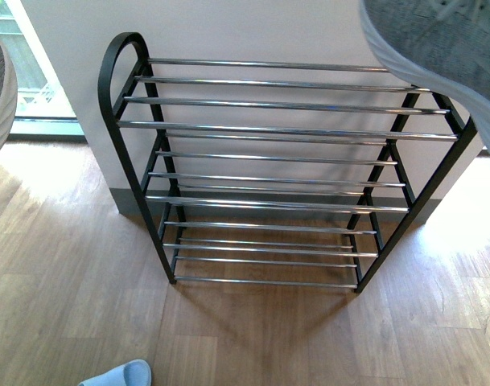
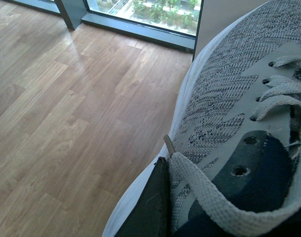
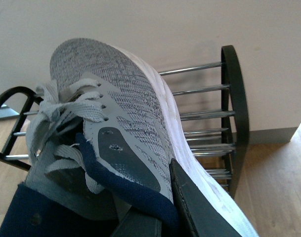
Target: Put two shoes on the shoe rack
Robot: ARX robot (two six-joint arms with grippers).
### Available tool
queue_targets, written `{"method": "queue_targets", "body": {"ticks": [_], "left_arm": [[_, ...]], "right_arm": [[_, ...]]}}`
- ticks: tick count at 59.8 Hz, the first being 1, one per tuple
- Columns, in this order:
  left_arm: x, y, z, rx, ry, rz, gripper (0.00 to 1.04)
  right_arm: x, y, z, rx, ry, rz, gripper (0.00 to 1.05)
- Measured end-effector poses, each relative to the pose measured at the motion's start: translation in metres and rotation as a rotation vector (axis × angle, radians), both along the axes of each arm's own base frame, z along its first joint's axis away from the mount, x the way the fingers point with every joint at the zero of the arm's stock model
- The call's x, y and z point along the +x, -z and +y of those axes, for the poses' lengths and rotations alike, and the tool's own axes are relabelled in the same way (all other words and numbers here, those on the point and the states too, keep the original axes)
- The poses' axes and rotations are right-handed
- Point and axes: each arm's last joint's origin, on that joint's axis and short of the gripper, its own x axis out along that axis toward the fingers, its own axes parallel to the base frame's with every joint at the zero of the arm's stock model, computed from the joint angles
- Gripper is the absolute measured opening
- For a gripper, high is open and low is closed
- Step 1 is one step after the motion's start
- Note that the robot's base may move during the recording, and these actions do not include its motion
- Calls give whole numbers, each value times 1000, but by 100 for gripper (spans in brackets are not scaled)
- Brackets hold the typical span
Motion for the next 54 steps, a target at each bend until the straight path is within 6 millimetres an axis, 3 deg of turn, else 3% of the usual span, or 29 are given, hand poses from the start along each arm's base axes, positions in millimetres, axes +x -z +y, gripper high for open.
{"method": "queue_targets", "body": {"ticks": [8,14,27,54], "left_arm": [[0,0,0,0,0,0,2],[0,0,0,0,0,0,2],[0,0,0,0,0,0,2],[0,0,0,0,0,0,2]], "right_arm": [[34,-4,5,62,74,51,1],[58,6,5,110,180,123,1],[81,22,5,143,325,187,1],[113,42,5,179,395,242,1]]}}
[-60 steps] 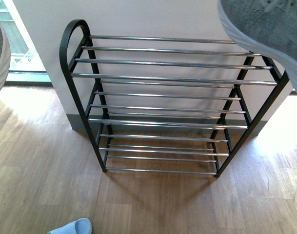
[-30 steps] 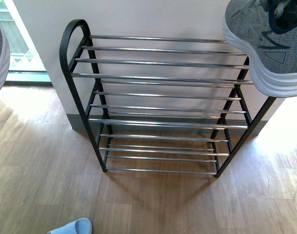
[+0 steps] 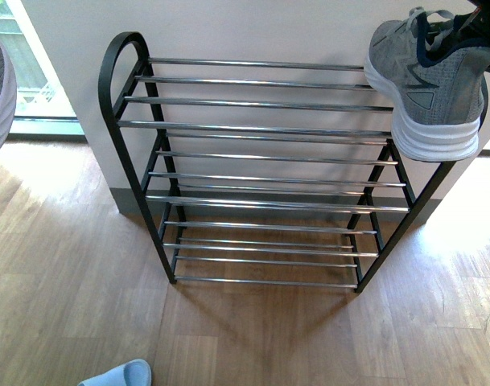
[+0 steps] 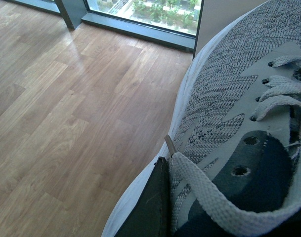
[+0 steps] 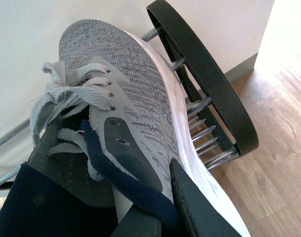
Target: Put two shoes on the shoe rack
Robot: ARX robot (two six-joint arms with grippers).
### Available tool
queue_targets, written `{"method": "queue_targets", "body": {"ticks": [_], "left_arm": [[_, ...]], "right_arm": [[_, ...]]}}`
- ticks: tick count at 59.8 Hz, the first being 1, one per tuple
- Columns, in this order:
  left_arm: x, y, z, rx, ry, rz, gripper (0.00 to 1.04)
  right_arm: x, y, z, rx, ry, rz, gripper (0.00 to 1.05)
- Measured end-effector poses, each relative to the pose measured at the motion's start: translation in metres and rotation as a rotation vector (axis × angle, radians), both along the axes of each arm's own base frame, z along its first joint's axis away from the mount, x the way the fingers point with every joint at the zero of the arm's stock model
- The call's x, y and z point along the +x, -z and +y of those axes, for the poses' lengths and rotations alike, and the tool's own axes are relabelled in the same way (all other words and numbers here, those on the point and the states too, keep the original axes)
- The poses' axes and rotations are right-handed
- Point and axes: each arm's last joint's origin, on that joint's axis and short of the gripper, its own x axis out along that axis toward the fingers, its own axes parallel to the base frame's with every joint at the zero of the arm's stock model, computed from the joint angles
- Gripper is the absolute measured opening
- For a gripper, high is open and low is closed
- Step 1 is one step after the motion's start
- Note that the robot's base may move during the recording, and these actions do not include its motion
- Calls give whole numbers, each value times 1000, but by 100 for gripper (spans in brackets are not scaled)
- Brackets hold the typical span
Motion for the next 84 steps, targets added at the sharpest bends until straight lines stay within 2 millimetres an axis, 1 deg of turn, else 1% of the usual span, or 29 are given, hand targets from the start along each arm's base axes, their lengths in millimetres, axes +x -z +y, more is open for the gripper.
{"method": "queue_targets", "body": {"ticks": [9,33,51,65,72,74,81,83,84], "left_arm": [[0,0,0,0,0,0,2],[0,0,0,0,0,0,2],[0,0,0,0,0,0,2],[0,0,0,0,0,0,2],[0,0,0,0,0,0,2],[0,0,0,0,0,0,2],[0,0,0,0,0,0,2],[0,0,0,0,0,0,2],[0,0,0,0,0,0,2]], "right_arm": [[5,7,-3,-3,11,15,1],[15,15,-14,-42,43,20,1],[18,20,-18,-68,45,16,1],[24,18,-19,-75,25,8,2],[26,15,-19,-77,17,-11,21],[26,15,-19,-77,14,-16,25],[26,8,-20,-76,-7,-48,44],[26,7,-20,-78,-11,-55,47],[25,5,-19,-76,-18,-65,53]]}}
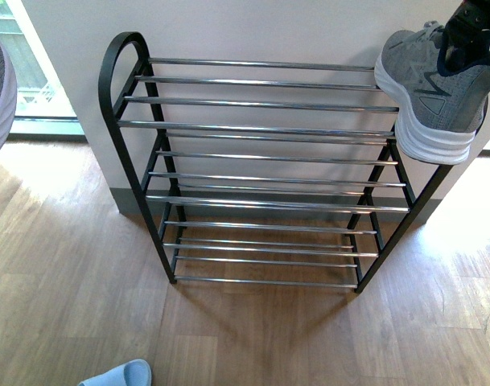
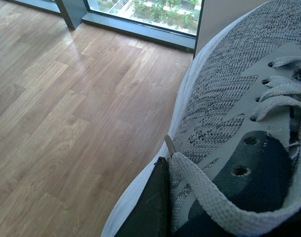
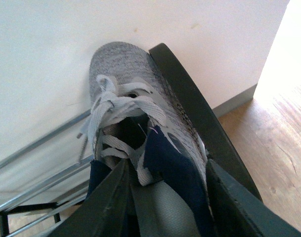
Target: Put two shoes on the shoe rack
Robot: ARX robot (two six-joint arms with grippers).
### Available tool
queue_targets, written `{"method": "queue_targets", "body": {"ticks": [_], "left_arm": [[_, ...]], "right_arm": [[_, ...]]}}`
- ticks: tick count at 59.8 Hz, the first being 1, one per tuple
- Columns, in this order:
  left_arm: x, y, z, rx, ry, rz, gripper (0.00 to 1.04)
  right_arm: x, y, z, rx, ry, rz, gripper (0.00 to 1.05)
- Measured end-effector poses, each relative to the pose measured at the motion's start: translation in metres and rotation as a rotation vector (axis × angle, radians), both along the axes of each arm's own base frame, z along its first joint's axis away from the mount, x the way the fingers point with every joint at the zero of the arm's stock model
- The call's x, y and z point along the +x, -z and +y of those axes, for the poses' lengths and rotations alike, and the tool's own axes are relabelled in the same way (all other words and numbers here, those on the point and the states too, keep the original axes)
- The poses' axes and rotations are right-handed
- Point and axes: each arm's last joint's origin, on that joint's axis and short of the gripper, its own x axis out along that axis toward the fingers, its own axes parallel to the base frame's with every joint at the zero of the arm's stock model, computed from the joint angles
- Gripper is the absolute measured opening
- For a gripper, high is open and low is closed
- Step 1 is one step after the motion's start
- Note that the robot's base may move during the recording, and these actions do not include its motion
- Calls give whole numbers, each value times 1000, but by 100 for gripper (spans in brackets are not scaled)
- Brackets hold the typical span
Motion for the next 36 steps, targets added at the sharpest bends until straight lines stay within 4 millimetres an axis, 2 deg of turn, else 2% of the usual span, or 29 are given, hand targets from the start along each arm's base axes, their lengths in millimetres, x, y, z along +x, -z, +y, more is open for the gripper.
{"method": "queue_targets", "body": {"ticks": [17,26,36], "left_arm": [[0,0,0,0,0,0,2],[0,0,0,0,0,0,2],[0,0,0,0,0,0,2]], "right_arm": [[-23,-22,3,24,-73,-71,96],[-47,-40,3,31,-146,-134,95],[-94,-60,0,15,-254,-221,95]]}}
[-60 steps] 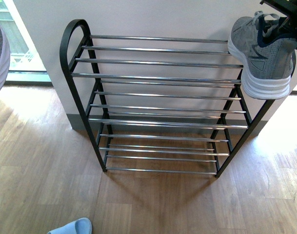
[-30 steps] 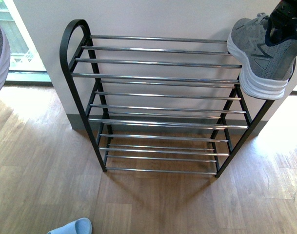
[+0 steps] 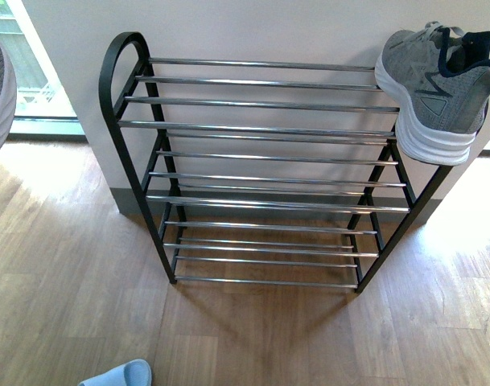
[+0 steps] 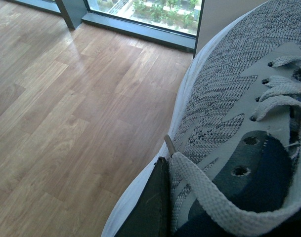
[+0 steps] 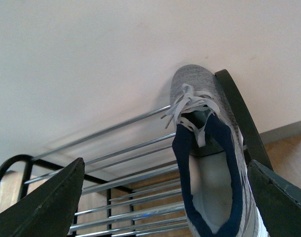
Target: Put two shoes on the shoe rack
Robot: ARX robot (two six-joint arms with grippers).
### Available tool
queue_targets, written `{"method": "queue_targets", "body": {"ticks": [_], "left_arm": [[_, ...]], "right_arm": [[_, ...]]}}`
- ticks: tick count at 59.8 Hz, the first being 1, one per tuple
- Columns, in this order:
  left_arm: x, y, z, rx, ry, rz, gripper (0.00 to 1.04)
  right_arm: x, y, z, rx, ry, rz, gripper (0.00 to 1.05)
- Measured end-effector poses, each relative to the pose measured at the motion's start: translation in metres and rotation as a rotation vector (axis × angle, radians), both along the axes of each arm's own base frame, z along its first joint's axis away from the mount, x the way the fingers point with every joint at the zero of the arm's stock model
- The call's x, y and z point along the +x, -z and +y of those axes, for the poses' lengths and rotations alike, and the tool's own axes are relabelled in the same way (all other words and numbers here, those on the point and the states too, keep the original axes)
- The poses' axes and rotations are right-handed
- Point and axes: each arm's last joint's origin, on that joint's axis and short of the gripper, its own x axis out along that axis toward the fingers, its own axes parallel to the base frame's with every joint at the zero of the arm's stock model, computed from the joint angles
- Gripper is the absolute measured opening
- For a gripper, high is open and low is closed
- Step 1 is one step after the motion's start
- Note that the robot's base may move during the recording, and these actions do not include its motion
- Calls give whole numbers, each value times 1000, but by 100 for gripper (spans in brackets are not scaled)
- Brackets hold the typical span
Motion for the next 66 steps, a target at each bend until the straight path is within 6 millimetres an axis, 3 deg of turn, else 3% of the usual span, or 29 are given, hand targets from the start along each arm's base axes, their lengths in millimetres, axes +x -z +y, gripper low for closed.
{"method": "queue_targets", "body": {"ticks": [13,19,25,34,42,59,66], "left_arm": [[0,0,0,0,0,0,2],[0,0,0,0,0,0,2],[0,0,0,0,0,0,2],[0,0,0,0,0,0,2],[0,0,0,0,0,0,2],[0,0,0,0,0,0,2],[0,0,0,0,0,0,2]], "right_arm": [[-85,-6,-10,-67,-115,-124,95],[-111,-2,-15,-82,-118,-140,95],[-127,2,-19,-99,-115,-159,95],[-130,1,-19,-118,-112,-175,94],[-147,17,-7,-414,-115,-297,64],[-177,48,11,-487,-130,-290,1],[-187,56,21,-493,-121,-285,2]]}}
